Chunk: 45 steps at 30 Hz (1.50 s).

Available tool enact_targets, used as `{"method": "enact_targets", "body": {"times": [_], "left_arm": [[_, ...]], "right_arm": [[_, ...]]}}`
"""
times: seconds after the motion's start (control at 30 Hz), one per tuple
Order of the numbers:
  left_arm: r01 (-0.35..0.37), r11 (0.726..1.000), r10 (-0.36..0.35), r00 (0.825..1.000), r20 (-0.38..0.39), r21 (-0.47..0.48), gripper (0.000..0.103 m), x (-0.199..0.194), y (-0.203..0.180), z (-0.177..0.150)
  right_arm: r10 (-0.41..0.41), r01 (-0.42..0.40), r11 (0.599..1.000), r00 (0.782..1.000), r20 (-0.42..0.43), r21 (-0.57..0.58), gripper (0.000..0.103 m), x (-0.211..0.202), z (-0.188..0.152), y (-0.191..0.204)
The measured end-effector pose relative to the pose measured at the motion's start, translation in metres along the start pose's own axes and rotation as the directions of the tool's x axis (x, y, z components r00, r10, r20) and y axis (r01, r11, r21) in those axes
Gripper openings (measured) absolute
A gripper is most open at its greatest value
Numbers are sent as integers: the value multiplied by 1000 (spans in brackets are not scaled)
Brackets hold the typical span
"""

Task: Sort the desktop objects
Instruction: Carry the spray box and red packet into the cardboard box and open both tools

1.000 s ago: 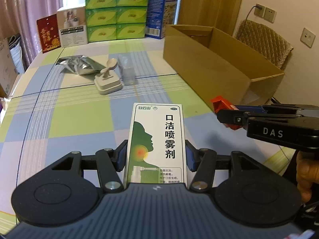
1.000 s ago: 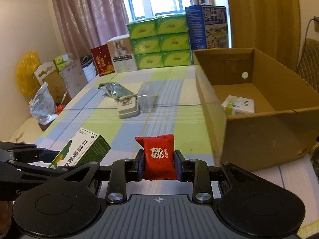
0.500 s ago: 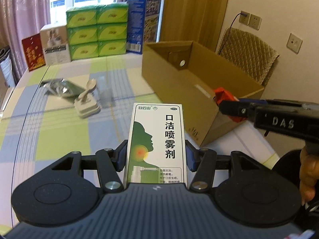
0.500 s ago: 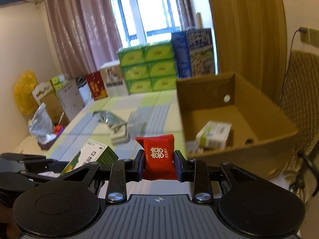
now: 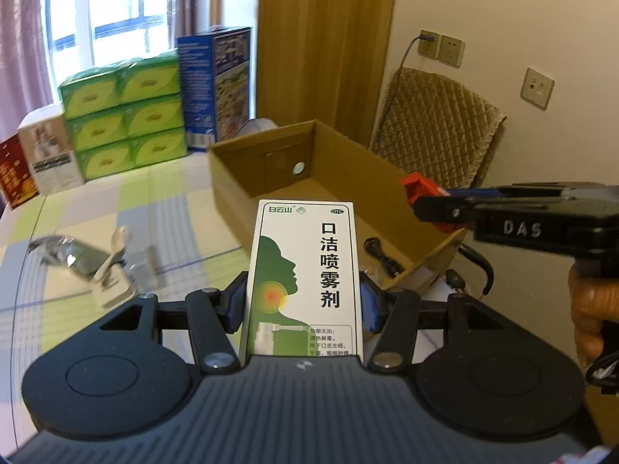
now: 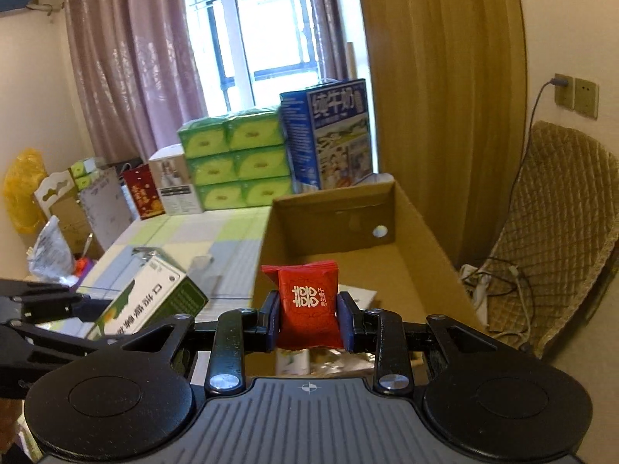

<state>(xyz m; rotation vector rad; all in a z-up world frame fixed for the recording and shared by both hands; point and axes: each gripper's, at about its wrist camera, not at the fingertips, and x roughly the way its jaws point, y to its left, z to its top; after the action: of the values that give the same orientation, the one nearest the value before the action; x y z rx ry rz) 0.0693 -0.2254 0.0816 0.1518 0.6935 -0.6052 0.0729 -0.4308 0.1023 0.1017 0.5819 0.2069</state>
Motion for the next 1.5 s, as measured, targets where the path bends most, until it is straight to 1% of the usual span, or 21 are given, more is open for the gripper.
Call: {"method": "enact_targets", "body": {"times": [0.23, 0.37, 0.6, 1.07, 1.3, 1.5], "left_arm": [[35, 999, -34, 999, -9, 26, 51, 29, -14, 28], [47, 998, -46, 999, -17, 36, 51, 44, -17, 36], [62, 998, -61, 997, -41, 28, 51, 70, -18, 40], [104, 995, -104, 992, -70, -1, 51, 121, -16, 50], [101, 995, -101, 992, -77, -7, 51, 137, -14, 48], [79, 997, -80, 995, -53, -20, 51, 128, -2, 49]], "right_arm": [[-26, 26, 1000, 1000, -11, -1, 28, 9, 7, -25], [-41, 41, 999, 999, -21, 3, 28, 16, 10, -39], [-49, 49, 999, 998, -47, 6, 28, 32, 11, -55], [-65, 66, 998, 994, -83, 18, 28, 69, 16, -75], [-78, 81, 996, 993, -94, 29, 28, 79, 13, -85], [-77, 81, 996, 992, -104, 37, 28, 79, 8, -88]]}}
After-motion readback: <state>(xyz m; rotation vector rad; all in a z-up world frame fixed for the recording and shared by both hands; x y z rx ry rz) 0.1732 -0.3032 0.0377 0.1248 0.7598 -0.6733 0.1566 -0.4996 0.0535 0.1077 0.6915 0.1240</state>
